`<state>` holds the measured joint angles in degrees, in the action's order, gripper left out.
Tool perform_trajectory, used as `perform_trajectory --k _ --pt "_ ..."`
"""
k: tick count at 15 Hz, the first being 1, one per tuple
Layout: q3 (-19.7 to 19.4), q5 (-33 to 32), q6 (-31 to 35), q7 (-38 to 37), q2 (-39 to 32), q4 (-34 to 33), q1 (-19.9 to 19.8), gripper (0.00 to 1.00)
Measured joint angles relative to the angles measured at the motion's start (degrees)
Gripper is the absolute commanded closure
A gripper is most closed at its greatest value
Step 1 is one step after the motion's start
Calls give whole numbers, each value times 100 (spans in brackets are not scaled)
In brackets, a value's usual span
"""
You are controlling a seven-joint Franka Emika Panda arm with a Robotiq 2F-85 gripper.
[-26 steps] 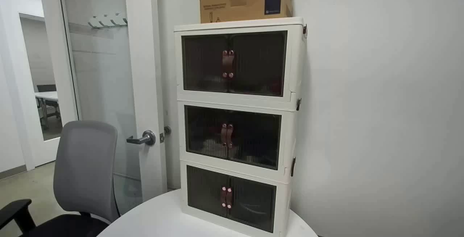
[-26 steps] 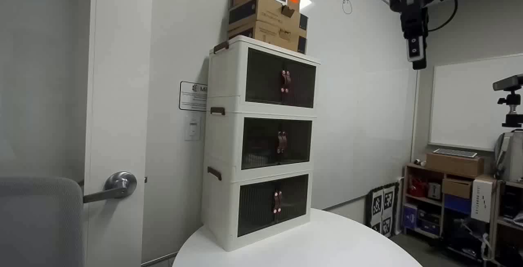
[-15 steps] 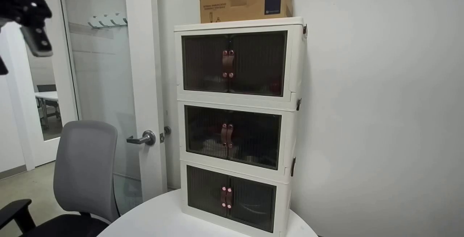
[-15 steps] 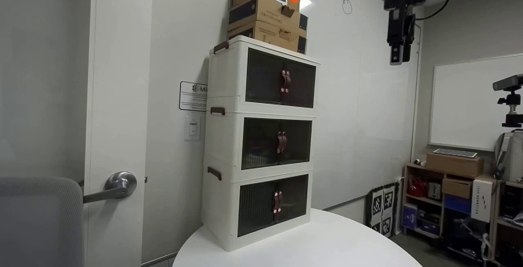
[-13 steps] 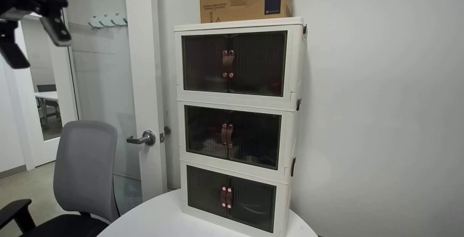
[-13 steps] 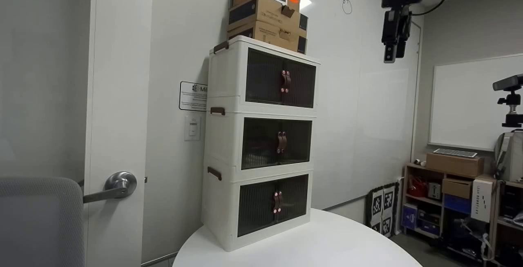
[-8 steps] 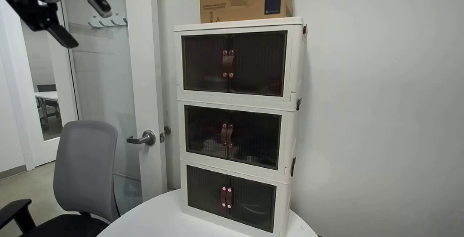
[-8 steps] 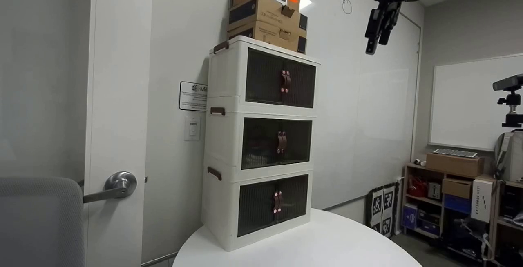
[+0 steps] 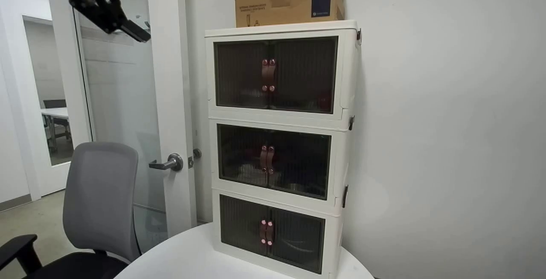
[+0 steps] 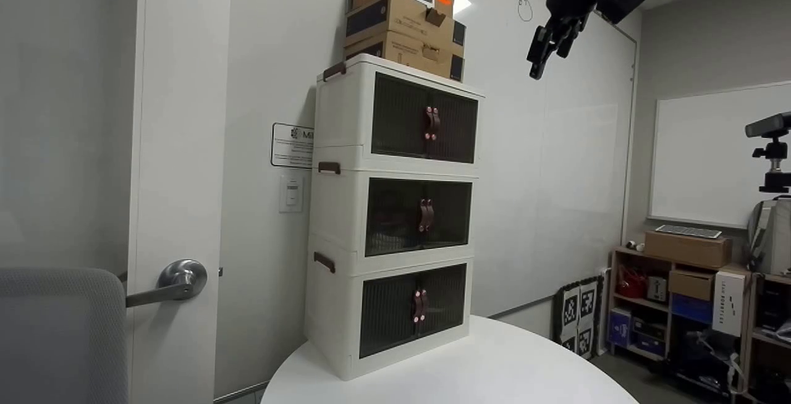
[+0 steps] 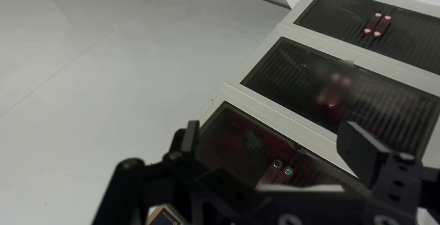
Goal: Open the top left and right cabinet doors
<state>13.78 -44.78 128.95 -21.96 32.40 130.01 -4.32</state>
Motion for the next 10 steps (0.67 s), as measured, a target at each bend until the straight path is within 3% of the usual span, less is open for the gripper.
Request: perform_trajectory --k 5,10 --pt "-31 -369 279 -866 -716 -287 -189 0" --pt "-184 110 91 -861 -1401 -735 -36 0"
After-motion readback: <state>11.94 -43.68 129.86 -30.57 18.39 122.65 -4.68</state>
